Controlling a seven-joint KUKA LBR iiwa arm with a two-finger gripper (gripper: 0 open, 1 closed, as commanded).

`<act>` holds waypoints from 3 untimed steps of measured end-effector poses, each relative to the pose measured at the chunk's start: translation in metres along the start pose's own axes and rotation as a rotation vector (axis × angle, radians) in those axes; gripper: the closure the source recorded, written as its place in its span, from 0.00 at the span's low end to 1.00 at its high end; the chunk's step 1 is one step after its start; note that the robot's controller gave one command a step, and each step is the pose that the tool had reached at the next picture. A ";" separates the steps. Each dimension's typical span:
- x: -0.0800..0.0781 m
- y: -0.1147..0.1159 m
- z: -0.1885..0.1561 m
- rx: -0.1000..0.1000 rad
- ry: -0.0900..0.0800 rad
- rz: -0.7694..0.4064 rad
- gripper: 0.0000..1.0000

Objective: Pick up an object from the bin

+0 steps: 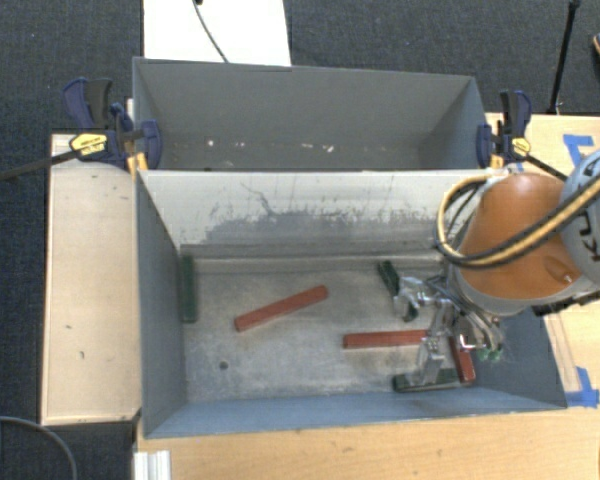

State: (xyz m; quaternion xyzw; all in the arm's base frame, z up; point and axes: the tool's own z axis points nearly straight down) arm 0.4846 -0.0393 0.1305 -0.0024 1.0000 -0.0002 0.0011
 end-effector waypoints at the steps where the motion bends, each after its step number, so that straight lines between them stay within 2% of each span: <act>1: -0.012 0.020 0.062 -0.001 0.007 0.267 0.00; 2: -0.013 0.019 0.060 0.000 0.003 0.266 1.00; 3: -0.048 0.048 -0.047 -0.003 -0.010 0.212 1.00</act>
Offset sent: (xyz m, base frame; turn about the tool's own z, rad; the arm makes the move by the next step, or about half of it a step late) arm 0.0130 0.0188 -0.0605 0.2676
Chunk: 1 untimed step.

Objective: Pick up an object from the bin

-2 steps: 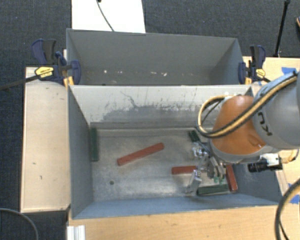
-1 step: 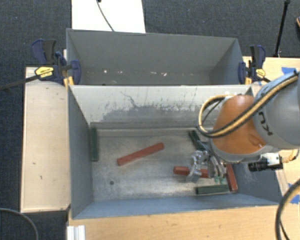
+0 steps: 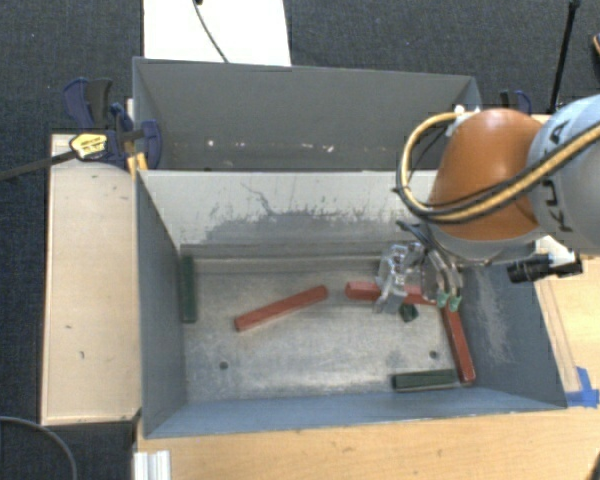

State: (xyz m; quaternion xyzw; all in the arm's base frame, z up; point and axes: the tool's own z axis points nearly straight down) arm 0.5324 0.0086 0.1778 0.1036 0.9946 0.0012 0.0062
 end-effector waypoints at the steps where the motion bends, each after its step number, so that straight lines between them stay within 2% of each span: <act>1: -0.022 0.007 -0.084 0.001 -0.001 0.061 1.00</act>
Offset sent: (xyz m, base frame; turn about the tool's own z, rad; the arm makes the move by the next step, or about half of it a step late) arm 0.0194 0.0020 0.0785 0.0625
